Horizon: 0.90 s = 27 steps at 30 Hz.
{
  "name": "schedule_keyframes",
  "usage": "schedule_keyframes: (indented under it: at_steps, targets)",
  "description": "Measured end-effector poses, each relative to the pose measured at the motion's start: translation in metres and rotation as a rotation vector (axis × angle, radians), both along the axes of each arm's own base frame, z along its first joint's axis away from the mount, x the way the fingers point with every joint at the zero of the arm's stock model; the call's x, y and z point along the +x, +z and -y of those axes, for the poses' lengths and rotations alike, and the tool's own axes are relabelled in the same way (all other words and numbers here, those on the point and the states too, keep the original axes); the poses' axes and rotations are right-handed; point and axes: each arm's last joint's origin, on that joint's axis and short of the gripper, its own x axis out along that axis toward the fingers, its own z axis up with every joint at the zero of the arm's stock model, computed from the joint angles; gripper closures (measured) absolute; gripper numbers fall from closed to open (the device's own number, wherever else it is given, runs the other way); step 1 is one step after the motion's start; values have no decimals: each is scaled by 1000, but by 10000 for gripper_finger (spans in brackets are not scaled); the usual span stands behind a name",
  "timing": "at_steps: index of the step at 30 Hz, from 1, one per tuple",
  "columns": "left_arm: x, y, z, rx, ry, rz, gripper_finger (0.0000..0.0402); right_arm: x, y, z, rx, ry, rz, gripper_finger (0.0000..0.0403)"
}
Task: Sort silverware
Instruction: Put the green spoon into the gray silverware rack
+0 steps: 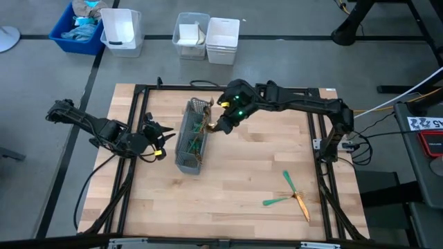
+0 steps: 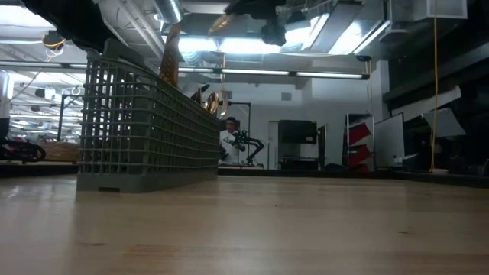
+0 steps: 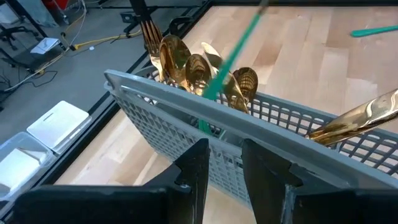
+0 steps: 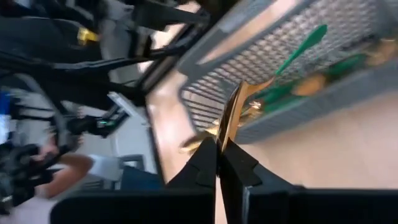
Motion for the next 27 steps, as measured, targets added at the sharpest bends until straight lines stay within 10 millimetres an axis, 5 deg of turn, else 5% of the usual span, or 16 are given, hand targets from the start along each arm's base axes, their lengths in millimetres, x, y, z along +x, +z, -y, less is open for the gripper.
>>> schedule_keyframes:
  at_steps: [13, 27]
  targets:
    - [4, -15, 1, 19, 10, -65, 314, 34, -45, 5, 44, -56, -83, 392]
    - [2, -38, 1, 2, 35, -89, 314, 44, -41, 11, -46, -154, 17, 370]
